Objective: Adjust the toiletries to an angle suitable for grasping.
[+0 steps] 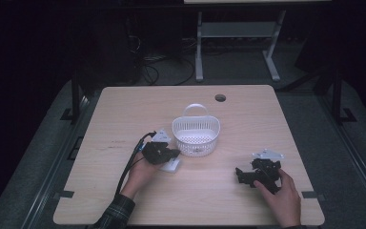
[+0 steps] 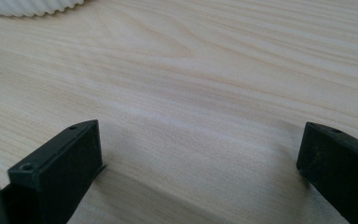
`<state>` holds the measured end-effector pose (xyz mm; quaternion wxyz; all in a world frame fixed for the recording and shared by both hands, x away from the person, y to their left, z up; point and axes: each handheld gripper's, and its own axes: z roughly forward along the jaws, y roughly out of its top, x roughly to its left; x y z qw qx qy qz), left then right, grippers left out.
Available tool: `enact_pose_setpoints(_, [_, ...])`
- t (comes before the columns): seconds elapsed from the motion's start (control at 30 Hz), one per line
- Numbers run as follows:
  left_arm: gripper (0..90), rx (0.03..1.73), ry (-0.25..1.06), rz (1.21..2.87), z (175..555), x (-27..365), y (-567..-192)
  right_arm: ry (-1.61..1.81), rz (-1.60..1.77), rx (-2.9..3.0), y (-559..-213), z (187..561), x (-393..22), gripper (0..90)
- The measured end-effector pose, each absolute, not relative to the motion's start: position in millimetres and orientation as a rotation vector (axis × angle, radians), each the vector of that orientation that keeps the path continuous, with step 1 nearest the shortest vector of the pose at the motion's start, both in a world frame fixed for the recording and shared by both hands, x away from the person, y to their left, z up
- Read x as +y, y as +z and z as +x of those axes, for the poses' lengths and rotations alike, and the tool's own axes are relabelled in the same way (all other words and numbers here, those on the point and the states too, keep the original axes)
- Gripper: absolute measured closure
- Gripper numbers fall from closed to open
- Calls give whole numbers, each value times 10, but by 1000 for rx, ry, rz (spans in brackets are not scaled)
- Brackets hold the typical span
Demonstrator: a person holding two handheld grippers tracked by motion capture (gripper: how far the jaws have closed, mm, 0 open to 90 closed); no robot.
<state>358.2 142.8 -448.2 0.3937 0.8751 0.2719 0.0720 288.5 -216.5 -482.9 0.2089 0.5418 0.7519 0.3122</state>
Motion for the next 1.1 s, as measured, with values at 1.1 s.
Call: enact_pose_setpoints(1.1, [898, 670, 113, 2280, 3289, 1575, -4477, 868, 1507, 2092, -4829, 2885, -2165, 0])
